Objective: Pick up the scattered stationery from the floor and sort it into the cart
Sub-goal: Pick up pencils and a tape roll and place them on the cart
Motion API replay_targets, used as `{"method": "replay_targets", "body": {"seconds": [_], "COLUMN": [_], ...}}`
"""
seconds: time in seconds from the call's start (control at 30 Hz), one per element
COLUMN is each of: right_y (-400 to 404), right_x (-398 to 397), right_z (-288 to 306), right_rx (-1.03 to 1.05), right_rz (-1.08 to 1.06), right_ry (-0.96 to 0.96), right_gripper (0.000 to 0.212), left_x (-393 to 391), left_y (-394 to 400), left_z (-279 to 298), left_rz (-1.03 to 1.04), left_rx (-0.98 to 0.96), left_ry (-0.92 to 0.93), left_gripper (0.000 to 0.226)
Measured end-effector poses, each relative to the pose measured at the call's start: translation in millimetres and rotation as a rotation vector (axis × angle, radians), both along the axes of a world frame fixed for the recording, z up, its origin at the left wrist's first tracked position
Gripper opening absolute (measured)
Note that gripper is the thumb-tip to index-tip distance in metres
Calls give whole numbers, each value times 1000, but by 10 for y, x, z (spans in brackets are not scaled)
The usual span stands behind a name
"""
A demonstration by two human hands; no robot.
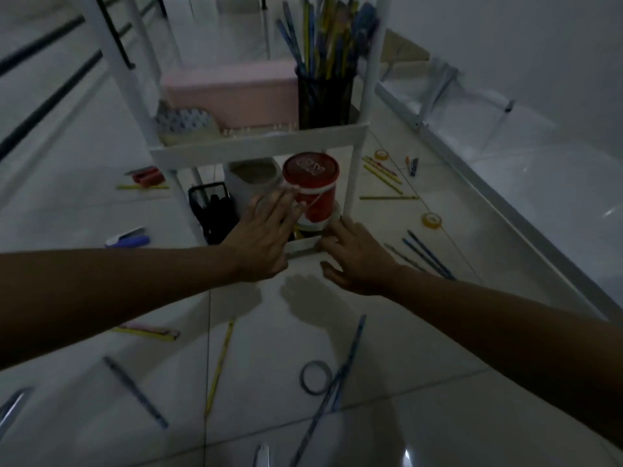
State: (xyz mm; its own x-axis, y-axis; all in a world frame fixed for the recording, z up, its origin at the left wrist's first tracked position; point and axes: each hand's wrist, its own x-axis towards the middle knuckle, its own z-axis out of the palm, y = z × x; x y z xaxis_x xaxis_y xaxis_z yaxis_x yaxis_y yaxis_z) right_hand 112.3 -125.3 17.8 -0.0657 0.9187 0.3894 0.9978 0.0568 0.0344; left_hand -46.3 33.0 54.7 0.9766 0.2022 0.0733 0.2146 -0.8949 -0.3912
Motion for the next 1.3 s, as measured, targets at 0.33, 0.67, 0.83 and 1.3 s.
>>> {"method": "replay_targets", "body": {"seconds": [0.33,0.67,0.83,1.3], "right_y": [-717,-620,-404,210], "right_x": [-500,-670,-509,-31], "right_z": [-811,-849,-548,184], "right_rx": [-706,-572,-82,339], "right_rz": [158,-15,-203,-197], "right_ry": [103,296,506,450], "right_gripper": [80,62,57,60], "left_x": [97,139,84,283], "left_y": [-164,-131,-133,0], "left_z": [-217,-253,-215,244], "left_rz": [-198,-54,-20,-293], "left_rx": [-261,-438,-811,-611], "left_ry": [630,710,342,-386], "left_gripper": [53,47,54,69]}}
